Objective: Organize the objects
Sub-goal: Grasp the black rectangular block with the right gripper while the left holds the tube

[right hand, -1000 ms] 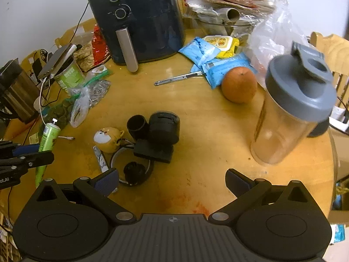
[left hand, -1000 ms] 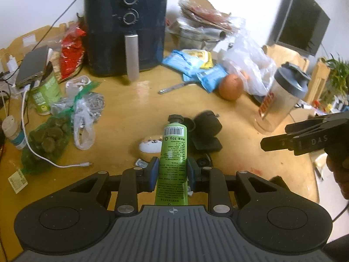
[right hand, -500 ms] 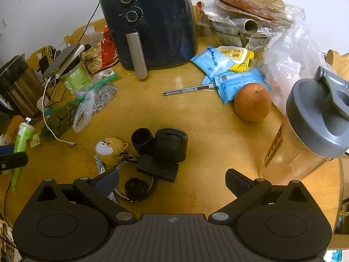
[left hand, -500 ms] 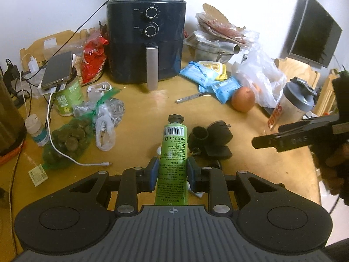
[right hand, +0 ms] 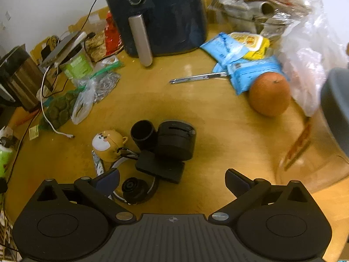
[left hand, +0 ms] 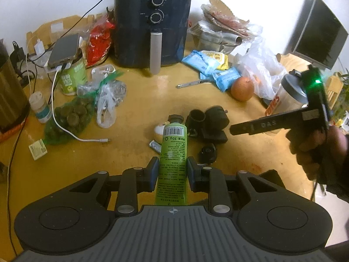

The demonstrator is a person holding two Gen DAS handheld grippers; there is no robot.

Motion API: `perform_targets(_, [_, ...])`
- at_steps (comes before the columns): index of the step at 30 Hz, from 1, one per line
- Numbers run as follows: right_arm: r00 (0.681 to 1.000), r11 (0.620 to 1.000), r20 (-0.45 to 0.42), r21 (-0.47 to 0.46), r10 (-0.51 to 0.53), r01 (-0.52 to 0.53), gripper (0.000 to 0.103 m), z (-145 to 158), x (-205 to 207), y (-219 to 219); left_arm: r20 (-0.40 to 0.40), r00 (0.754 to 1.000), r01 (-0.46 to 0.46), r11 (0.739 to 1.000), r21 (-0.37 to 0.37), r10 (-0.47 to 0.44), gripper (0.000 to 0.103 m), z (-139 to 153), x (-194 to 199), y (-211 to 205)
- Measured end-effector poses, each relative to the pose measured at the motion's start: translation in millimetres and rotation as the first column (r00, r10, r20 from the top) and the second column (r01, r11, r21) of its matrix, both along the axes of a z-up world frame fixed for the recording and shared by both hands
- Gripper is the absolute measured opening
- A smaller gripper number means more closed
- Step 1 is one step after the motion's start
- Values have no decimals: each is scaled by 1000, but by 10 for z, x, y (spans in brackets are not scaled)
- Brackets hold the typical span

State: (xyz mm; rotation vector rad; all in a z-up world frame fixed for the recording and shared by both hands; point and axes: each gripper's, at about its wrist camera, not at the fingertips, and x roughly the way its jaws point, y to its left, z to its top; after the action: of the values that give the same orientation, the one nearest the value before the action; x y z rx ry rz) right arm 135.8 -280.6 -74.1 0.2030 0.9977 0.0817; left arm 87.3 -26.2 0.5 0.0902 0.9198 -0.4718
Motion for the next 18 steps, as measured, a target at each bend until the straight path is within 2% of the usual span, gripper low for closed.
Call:
perform_targets(6, [999, 999, -54, 51, 2, 1, 101, -180, 173, 31, -2, 1000, -10, 1000, -6, 10, 27, -11, -53, 11])
perform_targets(8, [997, 998, -79, 68, -9, 14, 97, -249, 229, 41, -4, 1000, -18, 1000, -9, 18, 27, -15, -65, 24])
perform_targets(18, [980, 988, -182, 116, -82, 104, 97, -517, 465, 128, -5, 998, -70, 997, -23, 70, 27, -27, -127, 133])
